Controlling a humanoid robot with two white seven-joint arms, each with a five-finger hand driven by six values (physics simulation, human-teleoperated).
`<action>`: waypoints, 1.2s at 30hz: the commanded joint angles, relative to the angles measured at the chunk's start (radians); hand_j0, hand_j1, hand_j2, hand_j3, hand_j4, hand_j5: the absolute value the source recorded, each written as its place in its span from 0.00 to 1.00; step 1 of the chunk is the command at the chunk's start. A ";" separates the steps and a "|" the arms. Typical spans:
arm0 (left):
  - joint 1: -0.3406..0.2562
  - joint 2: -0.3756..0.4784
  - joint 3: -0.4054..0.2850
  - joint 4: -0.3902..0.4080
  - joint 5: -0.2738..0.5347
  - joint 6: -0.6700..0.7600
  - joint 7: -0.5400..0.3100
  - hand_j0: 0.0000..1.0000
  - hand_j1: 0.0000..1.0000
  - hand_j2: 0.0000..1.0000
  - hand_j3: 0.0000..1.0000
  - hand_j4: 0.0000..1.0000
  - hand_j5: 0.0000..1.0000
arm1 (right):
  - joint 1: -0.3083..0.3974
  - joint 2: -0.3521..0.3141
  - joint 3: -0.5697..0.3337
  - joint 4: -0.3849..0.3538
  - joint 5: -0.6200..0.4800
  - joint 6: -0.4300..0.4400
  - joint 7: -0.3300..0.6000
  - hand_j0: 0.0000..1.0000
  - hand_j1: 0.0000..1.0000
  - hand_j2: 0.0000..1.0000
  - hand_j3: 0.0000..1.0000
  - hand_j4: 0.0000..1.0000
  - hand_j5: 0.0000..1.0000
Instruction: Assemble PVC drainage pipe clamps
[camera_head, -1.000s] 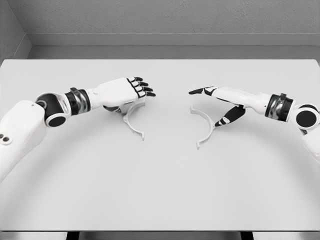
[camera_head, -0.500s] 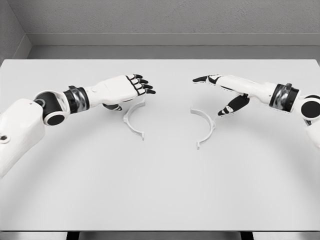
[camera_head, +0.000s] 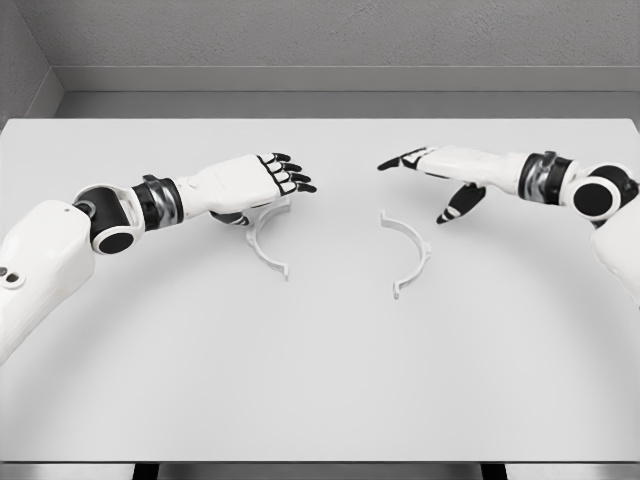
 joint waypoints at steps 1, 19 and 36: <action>0.000 -0.001 0.001 0.000 0.007 0.001 0.000 1.00 1.00 1.00 1.00 1.00 1.00 | 0.002 0.007 0.012 0.000 -0.004 0.003 0.000 1.00 1.00 1.00 1.00 1.00 1.00; 0.017 0.004 -0.025 -0.057 0.008 0.001 0.000 1.00 1.00 1.00 1.00 1.00 1.00 | 0.006 0.014 0.038 0.006 -0.017 0.003 0.000 1.00 1.00 1.00 1.00 1.00 1.00; -0.021 0.030 0.016 0.047 0.094 0.001 0.000 1.00 1.00 1.00 1.00 1.00 1.00 | 0.014 0.020 0.063 0.006 -0.018 0.003 0.000 1.00 1.00 1.00 1.00 1.00 1.00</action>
